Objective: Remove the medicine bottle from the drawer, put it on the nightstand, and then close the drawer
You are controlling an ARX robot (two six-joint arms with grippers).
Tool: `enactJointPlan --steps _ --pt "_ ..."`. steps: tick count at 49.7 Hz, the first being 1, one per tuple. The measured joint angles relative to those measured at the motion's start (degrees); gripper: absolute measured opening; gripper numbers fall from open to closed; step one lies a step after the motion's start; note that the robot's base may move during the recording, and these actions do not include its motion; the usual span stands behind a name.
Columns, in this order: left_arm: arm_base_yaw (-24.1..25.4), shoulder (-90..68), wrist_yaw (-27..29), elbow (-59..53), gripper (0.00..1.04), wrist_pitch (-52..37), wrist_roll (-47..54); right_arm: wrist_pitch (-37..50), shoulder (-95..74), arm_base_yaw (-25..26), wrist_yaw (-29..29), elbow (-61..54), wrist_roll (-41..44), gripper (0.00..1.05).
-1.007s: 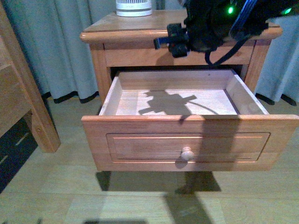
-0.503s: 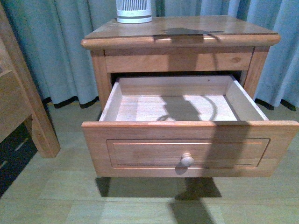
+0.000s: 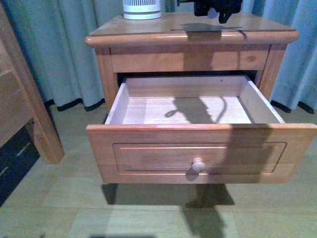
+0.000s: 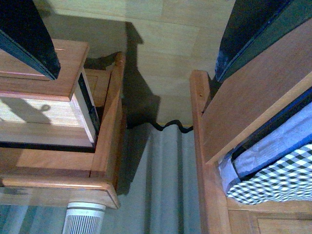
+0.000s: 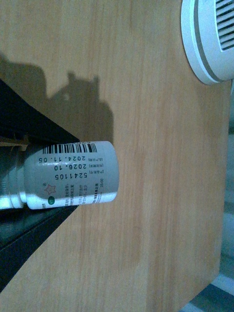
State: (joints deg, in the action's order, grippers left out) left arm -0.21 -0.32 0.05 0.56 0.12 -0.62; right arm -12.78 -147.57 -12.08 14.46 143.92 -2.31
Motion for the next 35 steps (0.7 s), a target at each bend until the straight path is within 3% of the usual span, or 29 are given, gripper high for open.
enactJointPlan --steps 8,21,31,35 --pt "0.0 0.0 0.0 0.0 0.98 0.0 0.0 -0.2 -3.7 -0.9 0.8 6.2 1.4 0.31" --pt "0.0 0.0 0.0 0.0 0.98 0.0 0.0 5.4 -3.9 -1.0 0.8 3.5 2.1 0.69" --pt "0.0 0.0 0.0 0.0 0.98 0.0 0.0 13.3 0.9 -1.0 -0.7 -6.7 2.3 0.99" --pt "0.0 0.0 0.0 0.0 0.98 0.0 0.0 18.0 6.6 -1.1 -1.9 -14.1 2.2 0.98"
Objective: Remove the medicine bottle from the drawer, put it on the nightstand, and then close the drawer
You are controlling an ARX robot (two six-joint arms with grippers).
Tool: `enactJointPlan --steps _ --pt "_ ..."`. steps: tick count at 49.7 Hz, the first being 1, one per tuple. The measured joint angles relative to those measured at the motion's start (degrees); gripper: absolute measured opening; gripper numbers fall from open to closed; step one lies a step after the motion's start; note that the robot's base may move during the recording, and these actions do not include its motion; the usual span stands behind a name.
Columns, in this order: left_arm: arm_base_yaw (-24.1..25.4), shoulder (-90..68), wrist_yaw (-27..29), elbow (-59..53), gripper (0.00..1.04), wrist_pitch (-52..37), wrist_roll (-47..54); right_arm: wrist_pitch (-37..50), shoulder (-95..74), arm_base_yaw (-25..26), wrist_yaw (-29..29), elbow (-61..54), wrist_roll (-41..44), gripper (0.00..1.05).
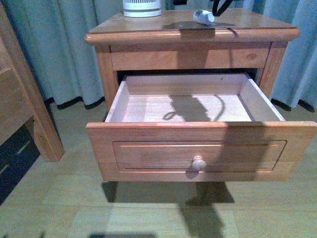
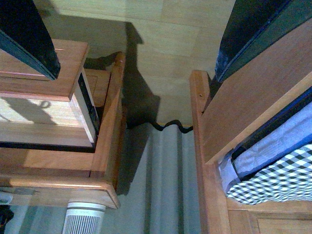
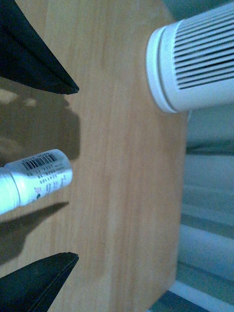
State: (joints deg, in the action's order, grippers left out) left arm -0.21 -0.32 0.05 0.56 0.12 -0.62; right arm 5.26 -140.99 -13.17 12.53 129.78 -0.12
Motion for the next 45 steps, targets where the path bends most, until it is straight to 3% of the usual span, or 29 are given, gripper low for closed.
enactJointPlan --steps 7,20,36,45 --pt "0.0 0.0 0.0 0.0 0.98 0.0 0.0 3.8 14.9 0.0 -3.1 -15.2 -2.1 0.98" --pt "0.0 0.0 0.0 0.0 0.98 0.0 0.0 10.5 44.2 -0.4 -11.8 -55.3 -10.1 0.98" --pt "0.0 0.0 0.0 0.0 0.98 0.0 0.0 15.1 61.8 -5.7 -12.1 -88.7 -13.5 0.49" --pt "0.0 0.0 0.0 0.0 0.98 0.0 0.0 22.2 59.6 -7.9 -7.6 -101.2 -14.4 0.21"
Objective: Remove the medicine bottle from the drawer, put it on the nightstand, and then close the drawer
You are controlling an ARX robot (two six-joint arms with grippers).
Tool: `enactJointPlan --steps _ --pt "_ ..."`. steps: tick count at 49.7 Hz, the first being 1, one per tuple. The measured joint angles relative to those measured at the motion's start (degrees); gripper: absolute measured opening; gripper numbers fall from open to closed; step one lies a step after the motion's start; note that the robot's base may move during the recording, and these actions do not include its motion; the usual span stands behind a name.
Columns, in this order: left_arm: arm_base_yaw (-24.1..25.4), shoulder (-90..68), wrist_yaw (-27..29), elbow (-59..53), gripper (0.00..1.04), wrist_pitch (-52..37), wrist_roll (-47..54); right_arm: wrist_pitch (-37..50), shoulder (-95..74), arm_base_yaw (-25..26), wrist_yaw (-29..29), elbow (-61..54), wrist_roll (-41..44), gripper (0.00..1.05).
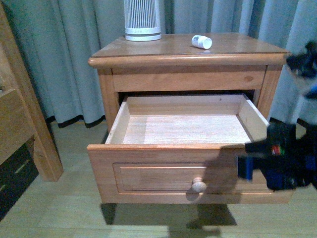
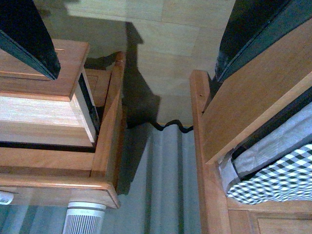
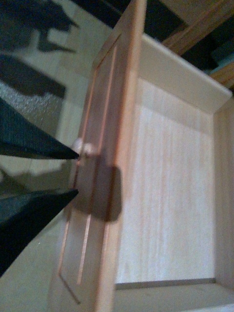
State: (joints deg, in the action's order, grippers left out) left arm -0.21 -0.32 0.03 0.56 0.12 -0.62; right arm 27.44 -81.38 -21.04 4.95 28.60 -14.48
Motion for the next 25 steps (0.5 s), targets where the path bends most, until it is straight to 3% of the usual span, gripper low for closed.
enactJointPlan --steps 6,17,25 --pt "0.0 0.0 0.0 0.0 0.98 0.0 0.0 10.9 -5.6 -1.3 3.6 -4.9 2.6 0.02" --pt "0.0 0.0 0.0 0.0 0.98 0.0 0.0 34.3 -22.5 -0.2 6.3 -5.7 10.8 0.03" --pt "0.0 0.0 0.0 0.0 0.98 0.0 0.0 39.9 -31.8 2.9 6.3 -1.0 15.8 0.03"
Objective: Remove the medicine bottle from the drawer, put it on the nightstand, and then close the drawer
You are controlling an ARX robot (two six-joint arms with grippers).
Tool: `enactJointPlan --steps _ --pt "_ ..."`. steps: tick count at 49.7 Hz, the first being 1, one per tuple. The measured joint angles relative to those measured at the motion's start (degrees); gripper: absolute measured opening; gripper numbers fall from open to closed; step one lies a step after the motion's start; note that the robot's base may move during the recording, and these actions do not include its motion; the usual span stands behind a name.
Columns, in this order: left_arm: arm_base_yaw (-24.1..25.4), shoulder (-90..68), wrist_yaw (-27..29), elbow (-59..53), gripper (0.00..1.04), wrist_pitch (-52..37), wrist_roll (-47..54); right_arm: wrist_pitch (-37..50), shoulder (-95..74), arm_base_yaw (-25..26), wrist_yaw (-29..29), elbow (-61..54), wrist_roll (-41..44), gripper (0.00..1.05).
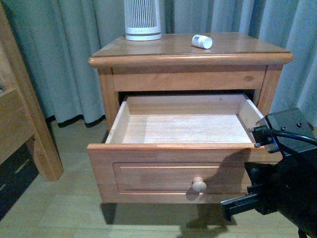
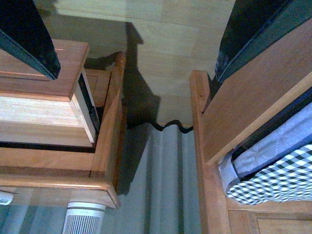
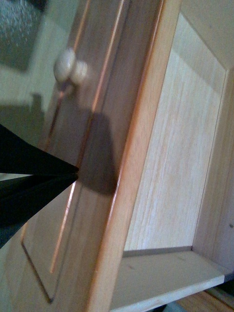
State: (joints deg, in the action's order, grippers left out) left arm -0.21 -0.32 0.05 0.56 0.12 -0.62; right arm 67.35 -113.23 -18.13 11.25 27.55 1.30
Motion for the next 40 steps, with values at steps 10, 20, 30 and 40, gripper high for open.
enactJointPlan --steps 10,20,30,40 --pt "0.0 0.0 0.0 0.0 0.98 0.0 0.0 -1.2 -6.7 3.6 -1.1 7.5 4.3 0.03" --pt "0.0 0.0 0.0 0.0 0.98 0.0 0.0 -6.5 -12.0 6.8 -1.1 20.0 8.5 0.03" --pt "0.0 0.0 0.0 0.0 0.98 0.0 0.0 -16.6 -19.2 8.5 -1.7 37.4 12.0 0.03" --pt "0.0 0.0 0.0 0.0 0.98 0.0 0.0 -20.9 -25.0 9.9 -3.0 49.0 14.0 0.03"
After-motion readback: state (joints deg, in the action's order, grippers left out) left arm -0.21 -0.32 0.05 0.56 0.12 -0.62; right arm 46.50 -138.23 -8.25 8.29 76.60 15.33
